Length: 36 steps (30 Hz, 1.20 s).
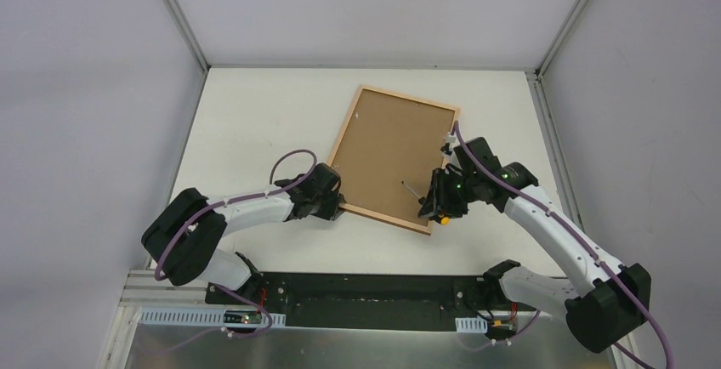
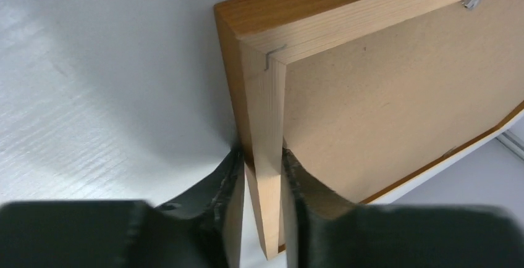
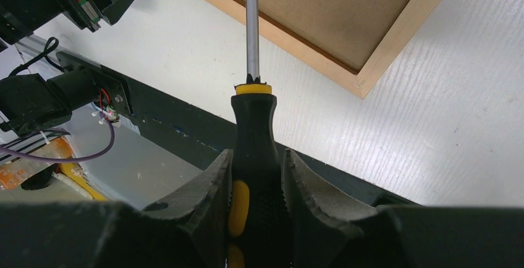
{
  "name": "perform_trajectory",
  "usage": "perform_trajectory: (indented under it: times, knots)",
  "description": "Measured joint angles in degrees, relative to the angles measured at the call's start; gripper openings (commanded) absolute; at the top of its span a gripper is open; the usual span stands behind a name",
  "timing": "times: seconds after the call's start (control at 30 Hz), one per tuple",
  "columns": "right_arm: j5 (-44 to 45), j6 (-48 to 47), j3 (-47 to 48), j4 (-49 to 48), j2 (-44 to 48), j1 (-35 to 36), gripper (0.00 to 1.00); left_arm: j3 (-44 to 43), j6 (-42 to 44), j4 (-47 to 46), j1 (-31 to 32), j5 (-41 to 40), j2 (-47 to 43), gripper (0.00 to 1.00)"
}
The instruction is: Take the photo out of the frame
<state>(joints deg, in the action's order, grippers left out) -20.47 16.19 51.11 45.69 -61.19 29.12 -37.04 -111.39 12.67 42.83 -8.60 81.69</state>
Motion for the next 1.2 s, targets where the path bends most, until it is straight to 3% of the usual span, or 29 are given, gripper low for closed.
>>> perform_trajectory:
  times: [0.07, 0.1, 0.27, 0.5, 0.7, 1.0, 1.2]
  knots:
    - [0.0, 0.0, 0.0, 0.0, -0.1, 0.4, 0.00, 0.8, 1.9, -1.8, 0.0, -0.5, -0.1, 0.02]
    - [0.0, -0.1, 0.0, 0.0, -0.2, 0.8, 0.00, 0.9, 3.2, -2.4, 0.0, -0.6, -0.2, 0.00]
    - [0.2, -0.5, 0.0, -0.6, -1.6, 4.8, 0.00, 0.9, 11.1, -3.8, -1.3, -0.2, -0.3, 0.00]
    - [0.8, -1.4, 0.0, -3.3, -6.5, 14.6, 0.00, -2.7, 36.2, -5.3, -8.1, 2.7, 2.6, 0.00]
    - [4.2, -0.6, 0.0, -7.9, -11.0, 20.5, 0.00, -8.0, 51.5, -8.5, -14.3, 11.7, 9.3, 0.00]
    - [13.1, 3.1, 2.5, -15.8, -22.1, 25.6, 0.00, -12.2, 55.7, -10.8, -15.6, 17.9, 14.5, 0.00]
    - [19.9, 5.8, 3.8, -17.6, -24.2, 28.3, 0.00, -12.2, 55.1, -11.4, -16.3, 20.4, 14.8, 0.00]
